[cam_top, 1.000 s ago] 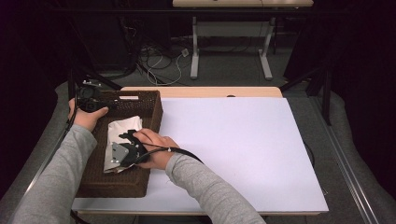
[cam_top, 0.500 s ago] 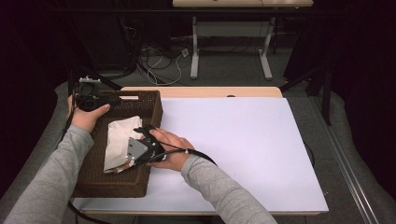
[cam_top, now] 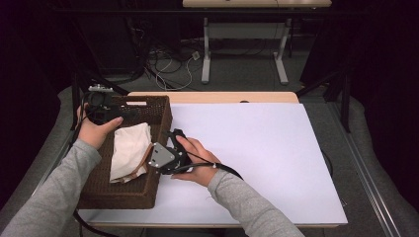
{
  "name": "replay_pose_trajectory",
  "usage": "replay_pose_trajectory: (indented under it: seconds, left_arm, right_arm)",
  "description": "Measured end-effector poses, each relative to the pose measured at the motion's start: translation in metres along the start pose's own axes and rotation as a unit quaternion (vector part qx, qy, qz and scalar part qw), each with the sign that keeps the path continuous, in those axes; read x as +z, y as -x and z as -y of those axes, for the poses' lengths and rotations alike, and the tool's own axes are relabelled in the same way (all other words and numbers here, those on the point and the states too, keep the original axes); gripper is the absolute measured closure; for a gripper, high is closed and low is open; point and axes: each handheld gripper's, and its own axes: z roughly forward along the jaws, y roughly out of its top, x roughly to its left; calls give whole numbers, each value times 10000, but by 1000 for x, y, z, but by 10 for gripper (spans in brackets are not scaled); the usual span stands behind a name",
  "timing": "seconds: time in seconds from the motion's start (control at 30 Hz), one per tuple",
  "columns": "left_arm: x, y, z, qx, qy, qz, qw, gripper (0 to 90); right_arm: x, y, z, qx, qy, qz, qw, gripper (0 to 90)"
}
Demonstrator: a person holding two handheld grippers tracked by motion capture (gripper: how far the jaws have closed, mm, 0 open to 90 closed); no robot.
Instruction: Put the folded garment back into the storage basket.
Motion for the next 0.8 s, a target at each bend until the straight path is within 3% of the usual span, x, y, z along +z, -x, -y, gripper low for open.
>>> replay_pose_trajectory:
  seconds: [0.07,0.2,0.23,0.27,0.3,0.33,0.53,0.57,0.67,0.73,0.8]
  left_arm:
    - [0,3,0,-1,-4,16,10000,162]
    - [1,20,-4,97,12,108,9999,99]
    - [1,20,-4,97,12,108,9999,82]
    - [1,24,-5,120,36,137,9998,66]
    - [1,28,-6,163,57,157,9997,66]
    - [2,36,-7,229,110,212,9995,39]
    - [2,53,-9,320,209,401,9985,0]
    - [2,57,-9,328,224,458,9982,0]
    - [3,74,-6,420,230,630,9969,0]
    - [4,78,-5,435,265,662,9965,0]
    - [7,87,-1,423,267,668,9965,0]
  right_arm:
    - [-3,1,2,58,8,57,10000,236]
    - [-13,5,12,499,28,18,9987,170]
    - [-13,5,12,499,28,18,9987,170]
    - [-15,7,16,687,-54,29,9976,143]
    - [-15,7,16,687,-54,29,9976,143]
    - [-18,11,21,945,-73,-3,9955,140]
    - [-29,20,41,1513,-191,-106,9882,71]
    - [-29,20,41,1513,-191,-106,9882,71]
    - [-39,25,55,1763,-290,19,9839,0]
    - [-43,27,59,1809,-293,58,9831,0]
    - [-51,30,69,1967,-339,68,9799,0]
